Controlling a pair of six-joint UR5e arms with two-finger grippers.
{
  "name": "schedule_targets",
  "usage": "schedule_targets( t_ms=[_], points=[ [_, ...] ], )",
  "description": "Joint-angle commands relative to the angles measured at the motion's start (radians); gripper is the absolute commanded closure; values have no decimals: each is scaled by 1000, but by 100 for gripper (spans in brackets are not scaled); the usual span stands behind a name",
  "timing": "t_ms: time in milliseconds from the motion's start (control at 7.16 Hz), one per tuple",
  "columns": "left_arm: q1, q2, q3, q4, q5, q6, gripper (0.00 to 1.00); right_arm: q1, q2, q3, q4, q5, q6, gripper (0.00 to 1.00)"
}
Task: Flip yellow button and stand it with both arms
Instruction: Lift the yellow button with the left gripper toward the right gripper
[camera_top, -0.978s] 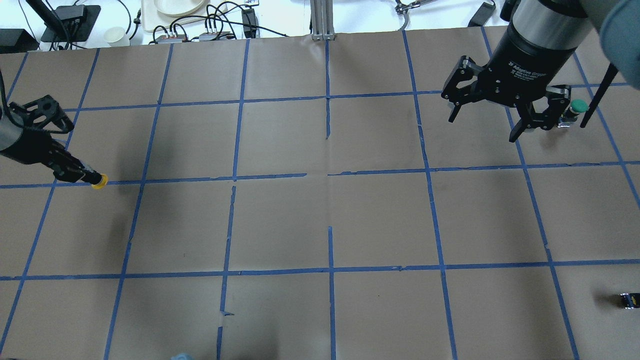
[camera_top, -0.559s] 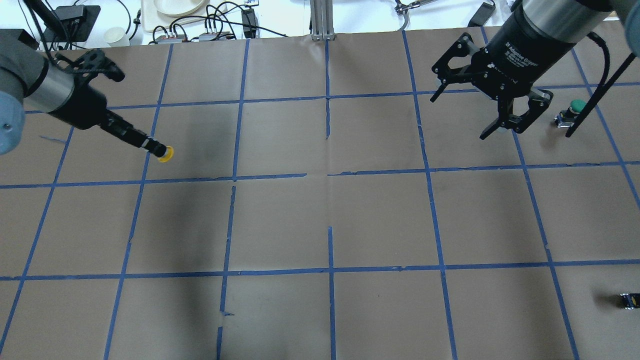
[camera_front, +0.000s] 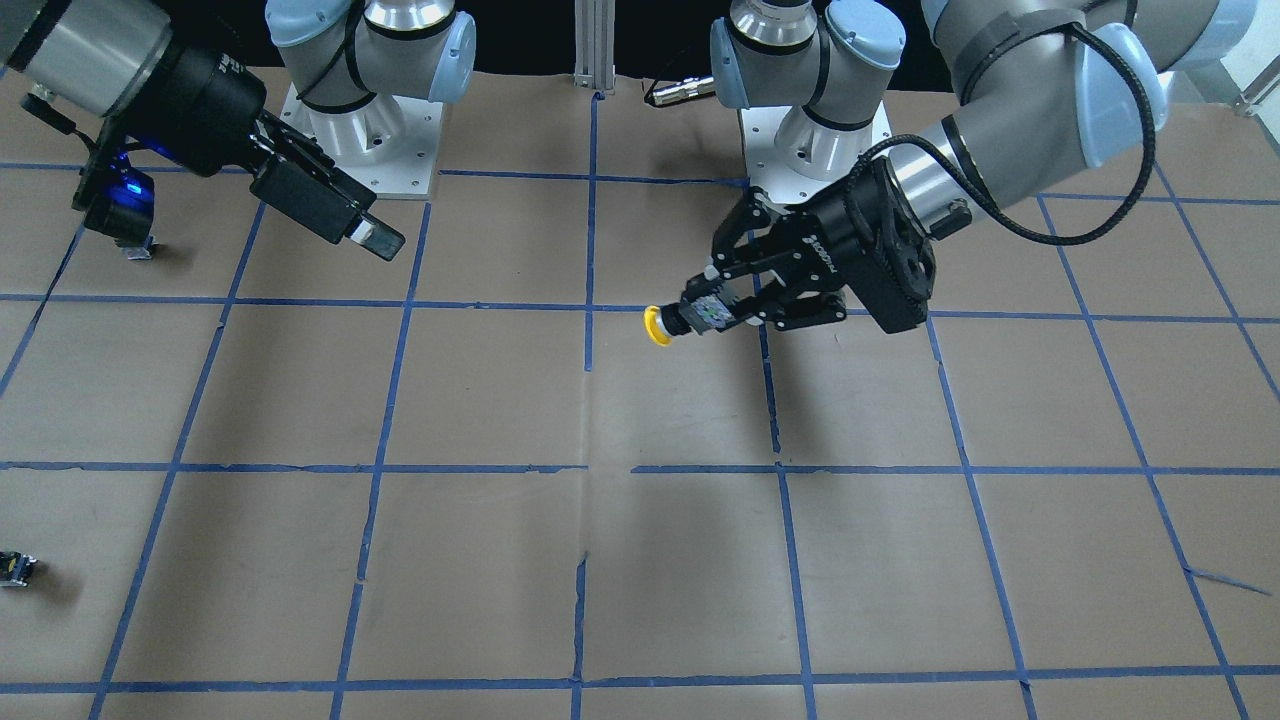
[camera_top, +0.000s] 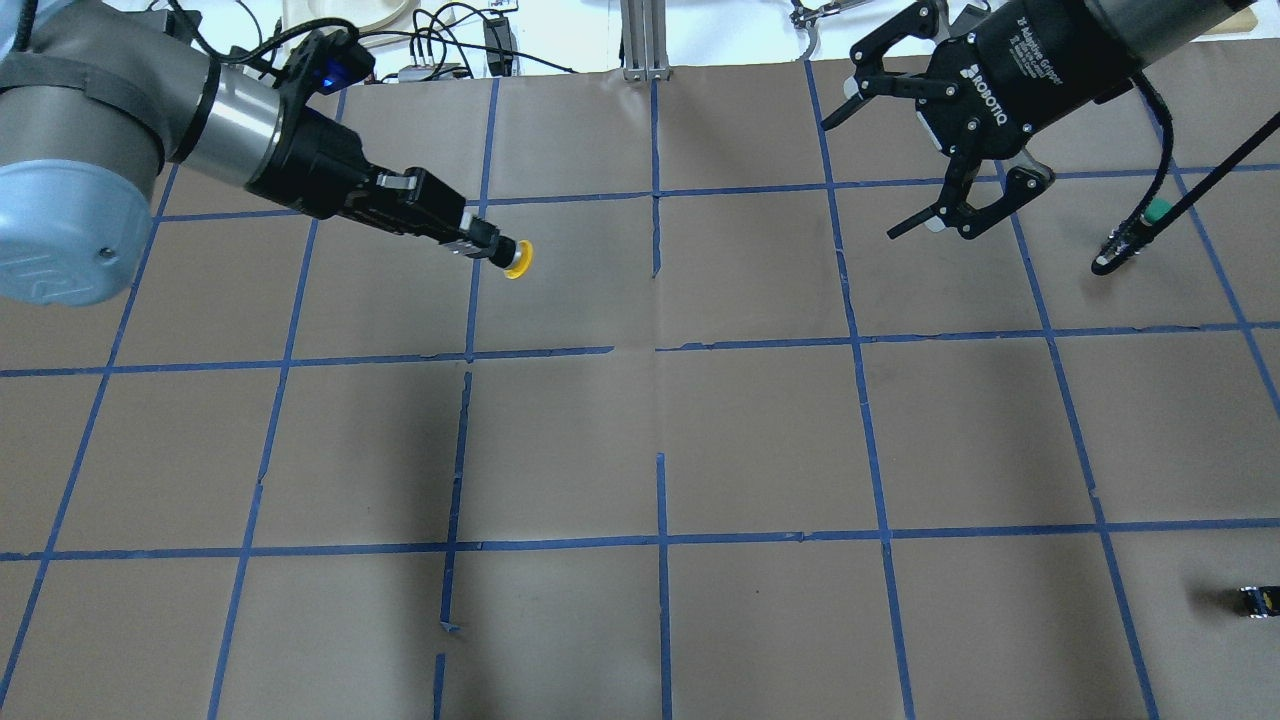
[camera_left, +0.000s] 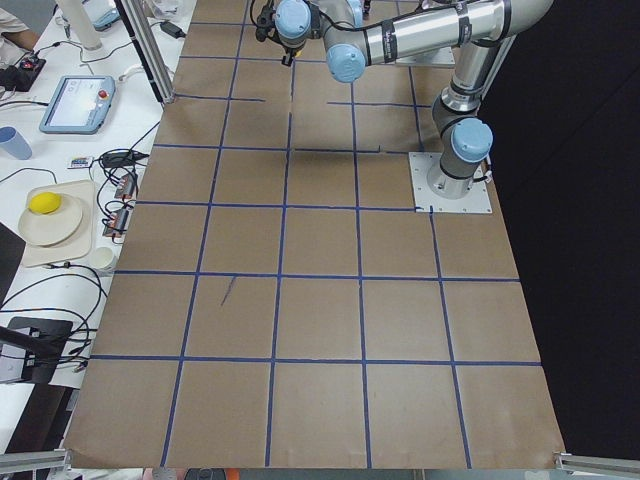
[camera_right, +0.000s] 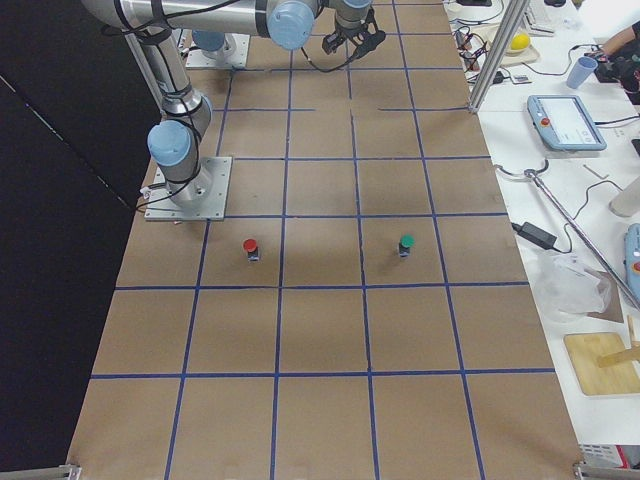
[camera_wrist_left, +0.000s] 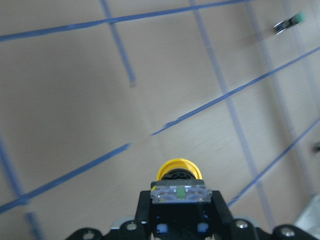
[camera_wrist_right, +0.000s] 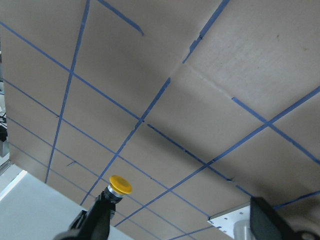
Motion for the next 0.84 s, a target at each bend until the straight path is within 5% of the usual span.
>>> schedule_targets(
  t_ms=[0,140,419,699],
  points=[
    [-58,17,17,9,-225,-234,87,0,8,30,-2,176,5,0],
    [-59,18,22,11,-341,-285,87,0,11,40,-5,183,5,0],
    [-62,17,21,15,-454,-369,87,0,27,40,-8,294,58,0],
    [-62,17,16,31,-540,-373,88,1,13,37,-8,313,103,0]
  ],
)
